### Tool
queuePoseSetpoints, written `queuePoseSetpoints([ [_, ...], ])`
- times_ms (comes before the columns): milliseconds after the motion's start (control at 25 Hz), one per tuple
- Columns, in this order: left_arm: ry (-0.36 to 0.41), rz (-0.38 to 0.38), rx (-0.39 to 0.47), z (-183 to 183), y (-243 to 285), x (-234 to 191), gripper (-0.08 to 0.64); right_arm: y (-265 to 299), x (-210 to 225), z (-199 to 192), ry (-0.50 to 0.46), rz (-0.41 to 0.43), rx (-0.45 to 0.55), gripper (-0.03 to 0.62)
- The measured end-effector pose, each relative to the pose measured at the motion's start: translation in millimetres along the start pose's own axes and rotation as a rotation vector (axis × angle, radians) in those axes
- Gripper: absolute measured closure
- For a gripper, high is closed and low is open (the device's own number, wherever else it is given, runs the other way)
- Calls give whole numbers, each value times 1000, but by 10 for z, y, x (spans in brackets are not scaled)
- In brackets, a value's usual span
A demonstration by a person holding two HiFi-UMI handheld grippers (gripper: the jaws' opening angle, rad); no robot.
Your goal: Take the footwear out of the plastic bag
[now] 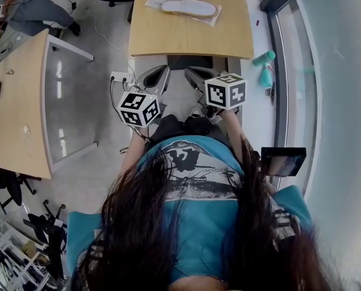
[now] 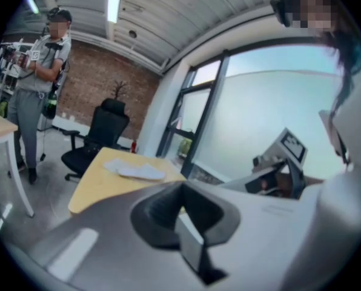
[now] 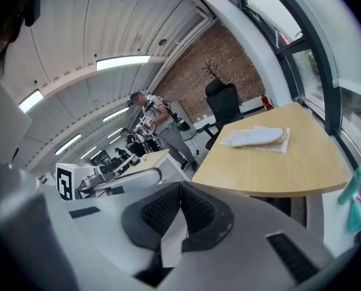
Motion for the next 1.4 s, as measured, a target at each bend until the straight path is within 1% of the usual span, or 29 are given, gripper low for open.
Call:
queuePoseSetpoints([
  [200, 0, -8, 33, -4, -201, -30, 557, 34, -328, -39, -148, -3, 42, 577],
  [320, 4, -6, 40, -3, -334, -47, 557, 62, -489, -89, -189, 5, 50, 577],
  [600, -2, 6, 40, -22, -320, -61, 557, 90, -471, -97, -210, 6, 38, 577],
  [960, 2, 0, 33, -18, -313, -50, 557, 65, -472, -94, -213, -11, 36, 577],
  [1400, 14, 10, 34, -23, -291, -8, 557, 28, -407, -116, -191, -10, 38, 577],
])
Point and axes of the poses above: the fingertips, and each gripper's own axes: y forward along the fingers, x to its right, z out of its top, the point moved 10 cm from there along -y, backward along the fingers, and after that the axes turned 10 degrees about y, right-handed, at the moved point
